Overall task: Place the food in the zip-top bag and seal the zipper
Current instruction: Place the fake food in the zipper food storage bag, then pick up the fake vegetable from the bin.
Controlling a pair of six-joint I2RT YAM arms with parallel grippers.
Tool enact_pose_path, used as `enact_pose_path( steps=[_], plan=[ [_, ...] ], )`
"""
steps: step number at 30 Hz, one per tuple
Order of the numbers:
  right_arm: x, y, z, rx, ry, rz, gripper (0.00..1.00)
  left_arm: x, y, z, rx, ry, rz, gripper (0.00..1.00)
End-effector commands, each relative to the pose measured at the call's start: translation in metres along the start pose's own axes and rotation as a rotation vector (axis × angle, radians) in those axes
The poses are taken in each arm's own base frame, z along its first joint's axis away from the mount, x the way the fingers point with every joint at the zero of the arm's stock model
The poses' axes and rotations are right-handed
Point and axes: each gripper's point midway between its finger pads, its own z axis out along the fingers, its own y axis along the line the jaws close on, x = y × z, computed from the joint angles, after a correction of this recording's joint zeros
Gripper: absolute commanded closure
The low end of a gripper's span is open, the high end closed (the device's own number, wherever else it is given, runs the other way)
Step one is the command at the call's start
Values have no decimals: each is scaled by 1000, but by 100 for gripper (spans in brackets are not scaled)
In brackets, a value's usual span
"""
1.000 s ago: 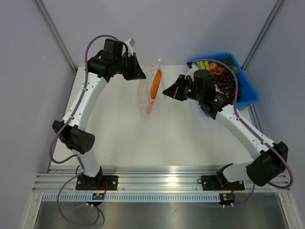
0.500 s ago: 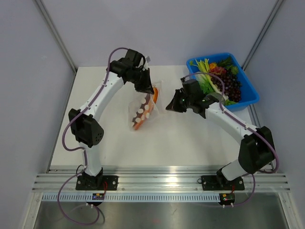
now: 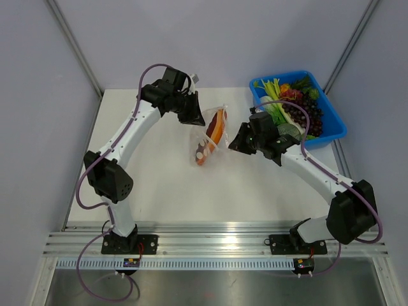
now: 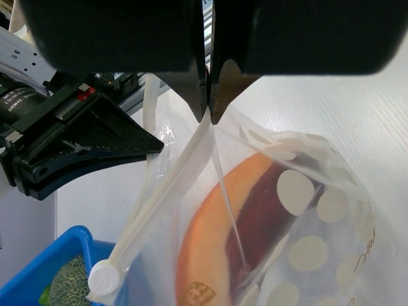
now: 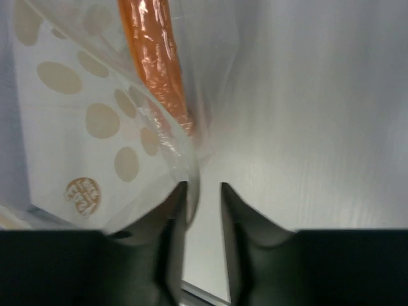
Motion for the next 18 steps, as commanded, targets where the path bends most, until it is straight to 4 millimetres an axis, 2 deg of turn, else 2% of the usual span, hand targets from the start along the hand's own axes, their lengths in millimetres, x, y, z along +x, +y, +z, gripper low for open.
enact_pose_path(
  steps=[1,2,5,6,7,9,10,12,13,14,16,17,18],
  plan=[
    [-31,-8,-23,75,-142,-39,59,-12,-12,-7,33,-54,44,100],
    [-39,-11,-30,99,-174,-51,54,-12,-12,-7,32,-53,45,100],
    [-82,-25,-61,155,-299,-68,48,-13,-9,-6,15,-55,39,100],
    [-97,-43,-70,201,-334,-63,47,-12,-8,-6,13,-58,37,100],
    [-112,-48,-79,220,-366,-64,46,-15,-10,-8,20,-72,39,100],
    [-128,-65,-87,274,-392,-65,44,-13,-11,-8,30,-68,36,100],
    [-141,-85,-93,351,-407,-78,42,-12,-12,-9,34,-66,38,100],
    [-154,-110,-99,438,-412,-73,36,-11,-11,-8,32,-62,33,100],
    [-163,-133,-100,498,-399,-52,32,-10,-11,-7,34,-63,32,100],
    [-168,-147,-102,524,-395,-32,23,-10,-12,-8,41,-66,31,100],
    [-173,-166,-94,533,-352,-4,10,-10,-12,-6,46,-64,23,100],
    [-179,-186,-99,562,-351,29,5,-9,-13,-6,52,-63,22,100],
    [-176,-193,-95,565,-320,48,4,-9,-13,-6,53,-61,22,100]
  ],
)
